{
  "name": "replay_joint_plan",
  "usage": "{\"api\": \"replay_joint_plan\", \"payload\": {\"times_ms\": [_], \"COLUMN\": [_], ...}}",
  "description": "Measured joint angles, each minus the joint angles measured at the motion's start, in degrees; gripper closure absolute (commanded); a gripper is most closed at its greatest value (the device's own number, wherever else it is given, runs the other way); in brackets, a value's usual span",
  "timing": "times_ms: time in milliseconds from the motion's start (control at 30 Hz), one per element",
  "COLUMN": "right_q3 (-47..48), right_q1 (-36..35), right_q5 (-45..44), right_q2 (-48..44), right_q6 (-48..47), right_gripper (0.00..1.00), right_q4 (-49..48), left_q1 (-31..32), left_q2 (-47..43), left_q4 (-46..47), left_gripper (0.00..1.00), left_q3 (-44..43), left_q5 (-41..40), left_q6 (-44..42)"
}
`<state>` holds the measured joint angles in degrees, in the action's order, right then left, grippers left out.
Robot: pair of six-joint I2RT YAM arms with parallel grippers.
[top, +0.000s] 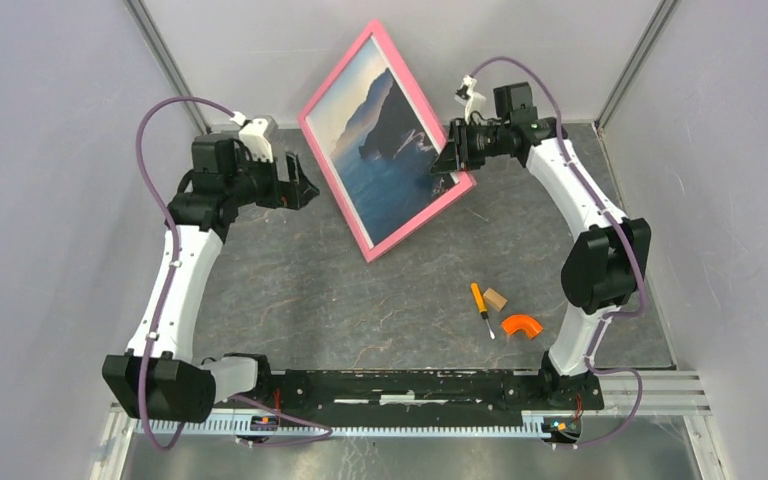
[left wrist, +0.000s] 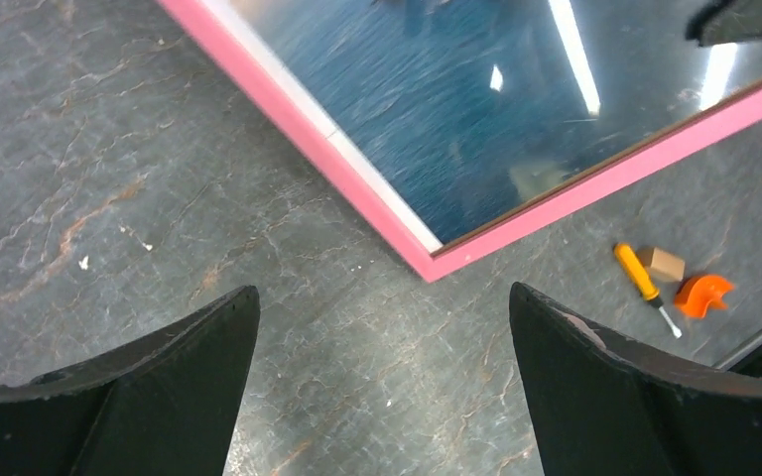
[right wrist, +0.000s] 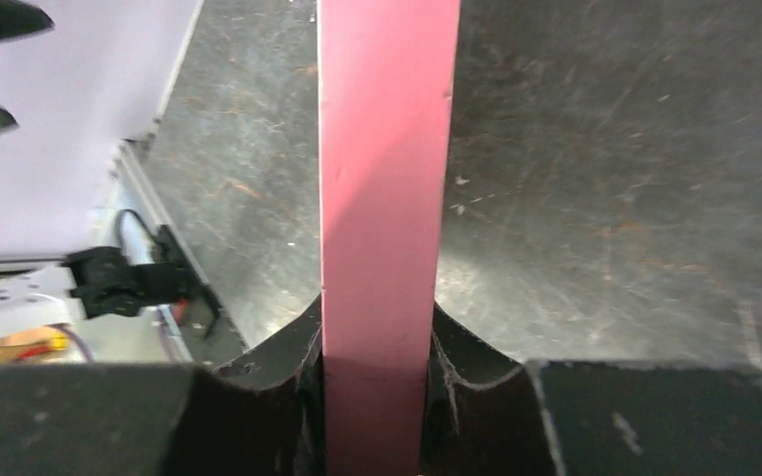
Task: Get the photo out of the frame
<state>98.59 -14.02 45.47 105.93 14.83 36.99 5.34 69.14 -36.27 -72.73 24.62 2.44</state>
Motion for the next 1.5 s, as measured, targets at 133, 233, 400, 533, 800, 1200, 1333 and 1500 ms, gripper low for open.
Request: {"api": "replay_joint_plan", "payload": {"times_ms": [133, 233, 400, 533, 800, 1200, 1333, 1500], "right_q3": [7.48, 9.84, 9.18, 6.49, -7.50, -42.53, -53.27, -62.66], "right_q1": [-1.40, -2.73, -6.08, -9.70, -16.28, -35.65, -37.99, -37.99], "right_q5": [-5.81, -9.35, -15.74, -24.02, -38.23, -61.64, -63.84, -64.04], "right_q2": [0.00, -0.92, -5.51, -10.08, -18.53, -26.97, -28.02, -30.08], "right_q6": [-8.87, -14.49, -23.39, -33.55, -47.12, -65.59, -68.65, -73.22], "right_gripper": [1.00, 1.00, 1.00, 1.00, 1.00, 1.00, 1.00, 0.93], "right_q4": [6.62, 8.81, 9.64, 9.40, 2.62, -24.00, -34.36, -45.92], "left_q1": [-5.77, -10.01, -14.53, -16.46, -20.72, -24.35, -24.35, -24.35], "left_q2": [1.14, 2.03, 2.69, 2.86, 3.26, 4.33, 4.33, 4.33], "left_q4": [0.17, 0.44, 1.14, 2.16, 3.80, 3.93, 5.53, 6.38], "left_gripper": [0.00, 0.00, 0.00, 0.00, 0.00, 0.00, 0.00, 0.00], "left_q3": [-0.87, -0.96, -0.96, -0.98, -0.96, -0.57, 0.28, 1.95], "left_q5": [4.35, 7.48, 11.47, 13.75, 14.75, 14.56, 14.73, 14.78], "left_q6": [3.69, 6.47, 9.53, 11.34, 12.76, 12.74, 12.74, 12.74]}}
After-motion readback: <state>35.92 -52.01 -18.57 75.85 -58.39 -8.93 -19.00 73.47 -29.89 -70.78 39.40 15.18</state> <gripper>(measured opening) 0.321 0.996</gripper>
